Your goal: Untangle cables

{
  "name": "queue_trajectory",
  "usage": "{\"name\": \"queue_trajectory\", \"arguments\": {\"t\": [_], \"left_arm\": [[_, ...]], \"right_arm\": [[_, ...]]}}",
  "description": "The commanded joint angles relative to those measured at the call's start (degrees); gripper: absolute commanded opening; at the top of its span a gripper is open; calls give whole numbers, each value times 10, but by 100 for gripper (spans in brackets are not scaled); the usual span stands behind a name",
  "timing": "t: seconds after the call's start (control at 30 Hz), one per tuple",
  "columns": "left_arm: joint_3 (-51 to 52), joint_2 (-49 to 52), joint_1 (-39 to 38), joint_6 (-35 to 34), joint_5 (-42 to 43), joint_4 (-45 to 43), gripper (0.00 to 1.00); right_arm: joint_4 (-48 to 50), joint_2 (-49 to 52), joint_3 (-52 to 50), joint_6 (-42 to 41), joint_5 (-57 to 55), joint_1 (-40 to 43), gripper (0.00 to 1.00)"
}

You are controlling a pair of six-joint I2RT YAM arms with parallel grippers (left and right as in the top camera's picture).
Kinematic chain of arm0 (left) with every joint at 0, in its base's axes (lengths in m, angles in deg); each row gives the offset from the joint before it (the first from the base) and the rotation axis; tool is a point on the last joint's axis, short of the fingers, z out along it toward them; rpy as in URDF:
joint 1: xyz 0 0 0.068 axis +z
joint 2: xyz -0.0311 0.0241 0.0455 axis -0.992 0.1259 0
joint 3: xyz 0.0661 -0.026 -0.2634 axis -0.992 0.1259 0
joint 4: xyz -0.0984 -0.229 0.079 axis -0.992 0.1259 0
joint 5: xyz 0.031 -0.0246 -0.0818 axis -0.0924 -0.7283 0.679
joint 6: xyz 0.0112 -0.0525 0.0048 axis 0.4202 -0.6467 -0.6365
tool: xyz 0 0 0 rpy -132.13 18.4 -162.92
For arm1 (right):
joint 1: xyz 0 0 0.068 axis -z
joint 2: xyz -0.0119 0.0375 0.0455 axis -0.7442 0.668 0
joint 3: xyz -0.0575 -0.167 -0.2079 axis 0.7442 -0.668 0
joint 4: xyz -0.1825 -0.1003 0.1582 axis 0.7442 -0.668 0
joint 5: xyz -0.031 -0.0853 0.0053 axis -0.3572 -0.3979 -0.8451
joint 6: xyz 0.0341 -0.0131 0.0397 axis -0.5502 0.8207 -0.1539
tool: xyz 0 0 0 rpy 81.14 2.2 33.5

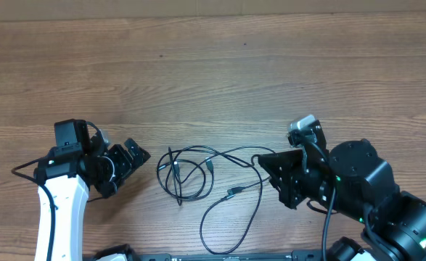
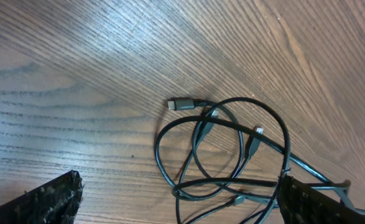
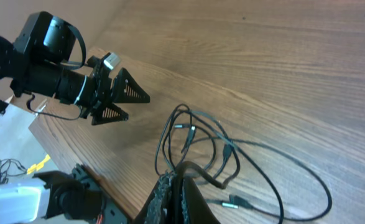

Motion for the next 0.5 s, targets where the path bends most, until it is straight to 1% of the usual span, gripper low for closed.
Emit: {"name": "queue_trajectory", "arguments": {"t": [0.0, 0.07, 0.1, 0.2, 0.23, 0.27, 0.3, 0.33, 0.4, 0.47], "left_arm": [[-6, -9, -4, -17, 15, -30, 100], [-6, -9, -4, -10, 113, -32, 99], [-6, -9, -6, 16, 186, -32, 100], [-6, -9, -25, 167, 385, -28, 100], [-6, -9, -34, 212, 433, -18, 100], [-6, -9, -43, 242, 457, -9, 100], [-6, -9, -54, 259, 458, -1, 99], [-6, -9, -64, 257, 446, 1, 100], [-6, -9, -89, 229, 417, -1, 100], [-6, -9, -111, 169, 395, -14, 99]], "right_arm": [[16, 8, 10, 4, -7, 1, 4], [20, 14, 10, 4, -7, 1, 4], [21, 18, 10, 4, -7, 1, 4], [25, 28, 10, 4, -7, 1, 4], [24, 31, 10, 4, -7, 1, 4], [24, 33, 10, 4, -7, 1, 4], [24, 35, 10, 3, -7, 1, 4], [24, 35, 10, 3, -7, 1, 4], [24, 35, 10, 3, -7, 1, 4], [24, 35, 10, 1, -7, 1, 4]]}}
